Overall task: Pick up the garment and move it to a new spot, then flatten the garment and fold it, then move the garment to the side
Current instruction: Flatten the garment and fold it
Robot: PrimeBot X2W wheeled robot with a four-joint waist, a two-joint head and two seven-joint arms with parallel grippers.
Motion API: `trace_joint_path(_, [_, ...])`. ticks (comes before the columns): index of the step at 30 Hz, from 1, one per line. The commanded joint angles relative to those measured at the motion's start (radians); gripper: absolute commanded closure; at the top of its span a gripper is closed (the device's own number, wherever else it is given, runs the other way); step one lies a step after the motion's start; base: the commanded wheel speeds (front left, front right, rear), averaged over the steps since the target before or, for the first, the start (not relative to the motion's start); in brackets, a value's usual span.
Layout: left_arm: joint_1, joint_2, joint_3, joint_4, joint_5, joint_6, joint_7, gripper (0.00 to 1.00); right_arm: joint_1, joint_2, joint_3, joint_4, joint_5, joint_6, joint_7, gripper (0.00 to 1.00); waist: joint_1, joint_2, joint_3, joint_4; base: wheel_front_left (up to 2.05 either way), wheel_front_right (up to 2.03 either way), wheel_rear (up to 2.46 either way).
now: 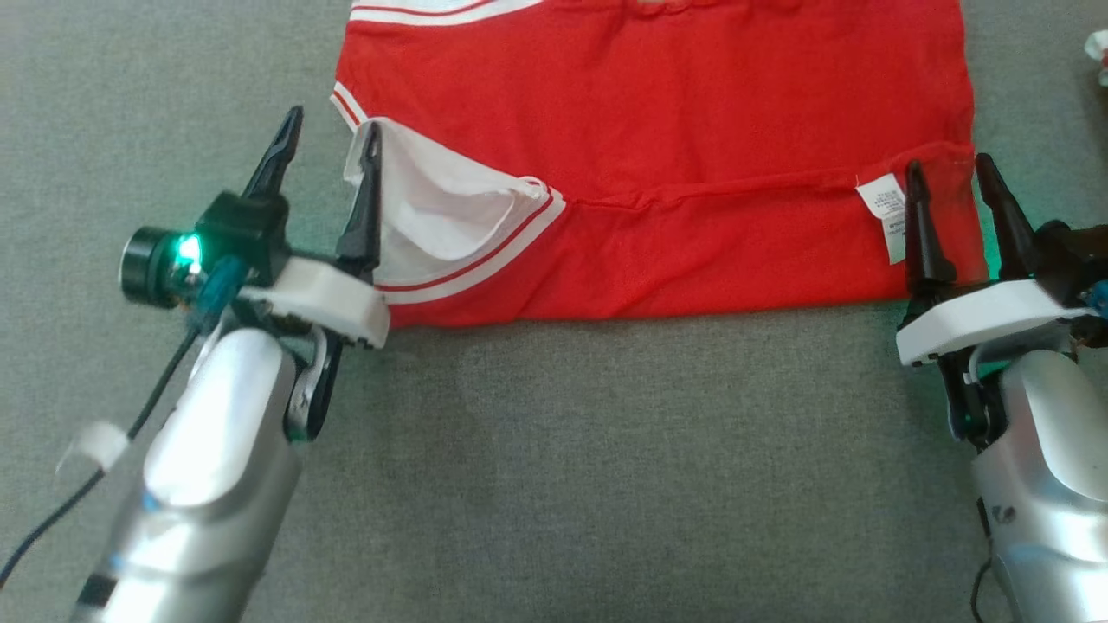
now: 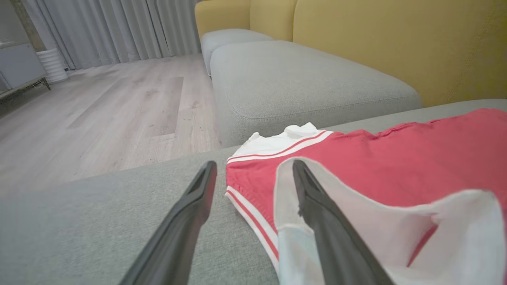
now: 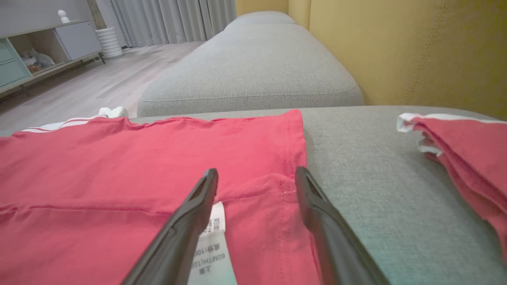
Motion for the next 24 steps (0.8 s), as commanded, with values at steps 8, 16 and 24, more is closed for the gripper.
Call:
trace_joint_path(8, [0.148,0.097,0.091,-0.167,0.0,0.086,-0.049,0.0,0.047,-0.019,0.001,-0.063,0.015,-0.001,-0.015,0.0,0.0,0.0,-0.045,0.005,0.0,0.0,0.0])
trace_joint_path(16, [0.291,0.086,0.043,-0.241,-0.037,0.083,0.038,0.0,0.075,0.001,-0.014,-0.11,0.01,-0.001,-0.015,0.0,0.0,0.0,-0.045,-0.005,0.0,0.0,0.0])
trace_joint_path(24, [0.316,0.076,0.038,-0.161,-0.066,0.095,0.093,0.0,0.079,0.017,-0.011,-0.118,0.013,-0.001,-0.015,0.0,0.0,0.0,-0.044,-0.027,0.0,0.0,0.0])
